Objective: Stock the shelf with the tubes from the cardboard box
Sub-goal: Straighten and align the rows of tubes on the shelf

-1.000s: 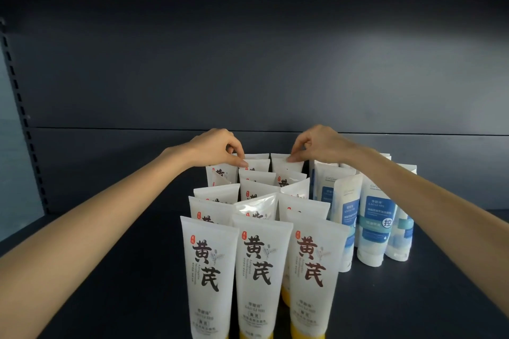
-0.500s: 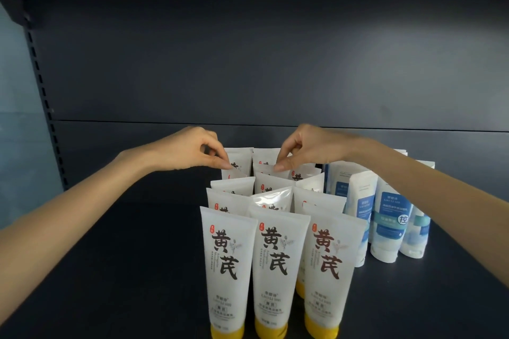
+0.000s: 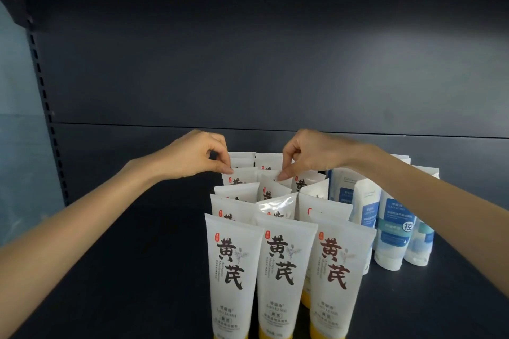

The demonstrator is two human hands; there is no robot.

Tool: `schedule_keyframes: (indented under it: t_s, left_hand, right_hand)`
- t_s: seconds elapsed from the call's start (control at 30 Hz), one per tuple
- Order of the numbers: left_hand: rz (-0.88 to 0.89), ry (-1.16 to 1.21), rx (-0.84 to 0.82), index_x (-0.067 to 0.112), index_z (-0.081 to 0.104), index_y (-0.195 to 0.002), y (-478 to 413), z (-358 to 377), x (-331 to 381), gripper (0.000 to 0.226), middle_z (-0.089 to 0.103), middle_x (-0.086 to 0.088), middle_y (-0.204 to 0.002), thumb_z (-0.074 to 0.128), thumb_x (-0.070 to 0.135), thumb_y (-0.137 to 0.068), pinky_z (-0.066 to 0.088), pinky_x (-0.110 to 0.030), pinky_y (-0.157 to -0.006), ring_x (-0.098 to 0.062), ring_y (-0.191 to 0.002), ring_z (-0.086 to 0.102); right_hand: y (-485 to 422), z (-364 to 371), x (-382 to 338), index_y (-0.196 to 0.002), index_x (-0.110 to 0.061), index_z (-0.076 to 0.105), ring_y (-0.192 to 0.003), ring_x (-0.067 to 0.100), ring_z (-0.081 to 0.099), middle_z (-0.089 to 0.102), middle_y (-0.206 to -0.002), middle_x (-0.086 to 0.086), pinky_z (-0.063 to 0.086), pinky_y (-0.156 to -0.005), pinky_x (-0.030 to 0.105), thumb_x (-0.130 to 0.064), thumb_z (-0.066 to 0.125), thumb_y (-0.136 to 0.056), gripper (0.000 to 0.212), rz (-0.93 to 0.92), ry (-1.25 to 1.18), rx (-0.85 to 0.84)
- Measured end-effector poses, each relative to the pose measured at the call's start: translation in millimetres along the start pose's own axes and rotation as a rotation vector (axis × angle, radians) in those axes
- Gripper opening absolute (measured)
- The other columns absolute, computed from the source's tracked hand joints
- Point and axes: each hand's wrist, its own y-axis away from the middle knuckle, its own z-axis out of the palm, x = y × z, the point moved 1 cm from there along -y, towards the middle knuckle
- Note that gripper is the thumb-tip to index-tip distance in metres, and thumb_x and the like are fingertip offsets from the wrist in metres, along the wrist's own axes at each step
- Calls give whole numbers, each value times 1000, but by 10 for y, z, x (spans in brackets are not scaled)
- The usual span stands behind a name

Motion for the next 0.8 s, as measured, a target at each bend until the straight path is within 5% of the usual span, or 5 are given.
schedule_keyframes:
  t_s: [0.13,0.57,0.8]
  left_hand:
    - [-3,-39,46,22,72,-80,-17,22,-74,9,61,7,-90,72,31,-78,33,-14,-56,6,-58,48]
    - [-38,-44,131,26,71,-80,-70,88,-209,12,58,11,-86,70,37,-79,42,-32,-64,6,-59,48]
    - [-47,9,158,19,72,-82,-35,111,-203,13,58,7,-86,70,32,-80,37,-28,-61,7,-55,47]
  right_hand:
    - [11,4,-9,-71,-17,70,-51,-9,48,52,-46,-22,33,-49,8,-34,77,-77,18,-8,1,35]
    - [-48,107,39,-72,-11,69,-67,10,50,60,-72,5,44,-67,23,-31,77,-77,22,7,-46,143]
    - [-5,94,42,-72,-14,69,-67,4,50,58,-71,-7,41,-63,14,-29,76,-78,18,26,-65,134]
